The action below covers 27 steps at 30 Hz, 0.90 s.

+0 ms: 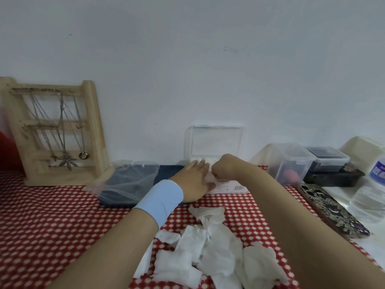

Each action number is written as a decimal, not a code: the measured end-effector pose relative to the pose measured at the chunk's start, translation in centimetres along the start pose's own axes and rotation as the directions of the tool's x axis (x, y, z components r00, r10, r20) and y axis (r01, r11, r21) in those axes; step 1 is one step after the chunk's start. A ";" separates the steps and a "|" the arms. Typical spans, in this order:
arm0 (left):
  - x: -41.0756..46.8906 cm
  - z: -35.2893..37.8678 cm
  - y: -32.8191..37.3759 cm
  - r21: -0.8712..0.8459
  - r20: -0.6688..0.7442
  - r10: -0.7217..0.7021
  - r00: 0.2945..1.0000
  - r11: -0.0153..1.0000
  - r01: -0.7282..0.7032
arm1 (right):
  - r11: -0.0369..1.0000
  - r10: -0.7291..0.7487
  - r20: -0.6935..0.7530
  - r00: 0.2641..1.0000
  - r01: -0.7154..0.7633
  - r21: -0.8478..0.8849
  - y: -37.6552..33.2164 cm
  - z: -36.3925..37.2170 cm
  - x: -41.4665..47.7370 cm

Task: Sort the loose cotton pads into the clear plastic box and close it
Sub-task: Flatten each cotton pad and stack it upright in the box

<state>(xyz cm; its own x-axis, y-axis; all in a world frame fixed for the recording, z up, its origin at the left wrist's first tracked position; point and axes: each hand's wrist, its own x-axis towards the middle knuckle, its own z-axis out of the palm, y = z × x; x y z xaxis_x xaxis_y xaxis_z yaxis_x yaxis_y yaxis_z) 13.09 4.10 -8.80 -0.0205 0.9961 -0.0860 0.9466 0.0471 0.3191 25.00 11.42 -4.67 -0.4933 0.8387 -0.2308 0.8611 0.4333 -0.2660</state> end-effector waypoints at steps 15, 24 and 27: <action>-6.1 -1.7 -0.3 -0.358 -0.149 -0.085 0.985 0.933 0.027 | 0.934 -0.346 0.297 0.890 0.357 0.016 2.2 0.8 -7.0; -5.7 -1.7 -0.3 -0.660 -0.060 -0.126 0.990 0.749 0.055 | 0.806 -0.390 0.030 0.920 0.325 0.495 2.2 0.3 -5.3; -5.6 -1.9 -0.6 -0.821 -0.024 -0.138 0.990 0.568 0.059 | 0.761 -0.376 0.023 0.926 0.294 0.578 2.3 0.7 -5.0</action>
<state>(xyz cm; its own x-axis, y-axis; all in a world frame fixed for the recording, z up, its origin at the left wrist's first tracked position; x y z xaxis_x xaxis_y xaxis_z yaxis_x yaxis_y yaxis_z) 12.05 -1.32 -6.67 -0.1589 0.9816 -0.1062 0.2727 0.1470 0.9508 29.38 8.02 -4.76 -0.7835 0.6064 -0.1356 0.4389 0.3856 -0.8116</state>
